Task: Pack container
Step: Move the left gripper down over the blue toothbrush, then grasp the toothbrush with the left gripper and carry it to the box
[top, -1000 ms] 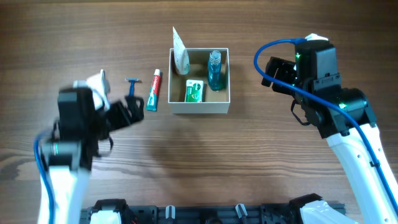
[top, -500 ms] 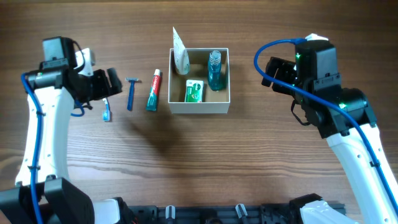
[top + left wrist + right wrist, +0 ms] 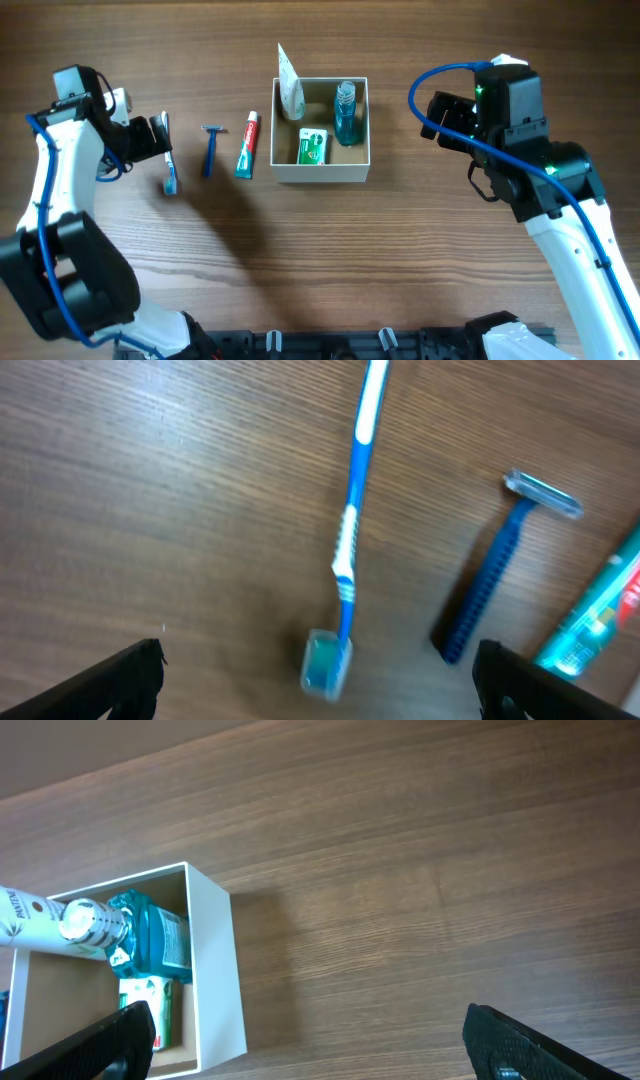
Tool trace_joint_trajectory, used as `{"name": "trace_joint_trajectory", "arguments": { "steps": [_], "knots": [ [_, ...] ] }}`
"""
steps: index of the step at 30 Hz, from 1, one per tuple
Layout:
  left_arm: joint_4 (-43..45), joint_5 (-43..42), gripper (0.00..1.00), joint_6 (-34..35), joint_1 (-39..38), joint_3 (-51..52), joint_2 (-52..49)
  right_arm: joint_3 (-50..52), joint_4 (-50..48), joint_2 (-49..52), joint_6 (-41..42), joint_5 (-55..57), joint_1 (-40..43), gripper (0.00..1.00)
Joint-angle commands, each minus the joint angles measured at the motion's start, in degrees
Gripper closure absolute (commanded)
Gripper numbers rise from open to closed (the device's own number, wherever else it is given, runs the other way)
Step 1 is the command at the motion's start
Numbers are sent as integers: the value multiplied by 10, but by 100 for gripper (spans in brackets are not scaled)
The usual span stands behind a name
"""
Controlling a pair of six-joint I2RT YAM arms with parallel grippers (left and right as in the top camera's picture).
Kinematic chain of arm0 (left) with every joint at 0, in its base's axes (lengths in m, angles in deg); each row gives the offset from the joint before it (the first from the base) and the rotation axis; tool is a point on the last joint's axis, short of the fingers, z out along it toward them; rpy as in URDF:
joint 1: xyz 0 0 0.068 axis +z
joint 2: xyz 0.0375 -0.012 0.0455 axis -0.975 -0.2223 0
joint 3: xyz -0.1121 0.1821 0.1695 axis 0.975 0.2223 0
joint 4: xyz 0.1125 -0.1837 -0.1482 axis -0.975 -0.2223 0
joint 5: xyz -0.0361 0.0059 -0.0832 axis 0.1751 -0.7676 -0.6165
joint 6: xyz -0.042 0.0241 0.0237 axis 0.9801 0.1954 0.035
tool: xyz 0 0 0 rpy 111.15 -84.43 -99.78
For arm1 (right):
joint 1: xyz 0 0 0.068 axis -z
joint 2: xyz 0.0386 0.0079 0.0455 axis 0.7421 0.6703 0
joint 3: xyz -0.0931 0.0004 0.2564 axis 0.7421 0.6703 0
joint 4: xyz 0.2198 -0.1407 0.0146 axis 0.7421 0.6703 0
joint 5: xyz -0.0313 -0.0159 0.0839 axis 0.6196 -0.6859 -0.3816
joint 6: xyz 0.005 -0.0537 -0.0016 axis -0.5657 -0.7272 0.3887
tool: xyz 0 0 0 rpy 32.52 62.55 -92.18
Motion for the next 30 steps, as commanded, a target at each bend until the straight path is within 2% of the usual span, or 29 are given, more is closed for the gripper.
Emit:
{"name": "trace_joint_trajectory", "arguments": {
  "steps": [1,7,11,17,22,30],
  "knots": [
    [13,19,2,-29,-2,-10,-33,-7,0,4,5,-5,0,0],
    [41,49,9,-32,-19,-10,-54,-7,0,4,5,-5,0,0],
    [63,62,9,-31,-37,-10,-58,-7,0,4,5,-5,0,0],
    [73,130,11,-29,-66,-10,-77,-7,0,4,5,-5,0,0],
    [75,132,12,-5,-67,-10,-105,-7,0,4,5,-5,0,0],
    [78,132,20,16,-66,-10,-126,-7,0,4,5,-5,0,0]
  ]
}}
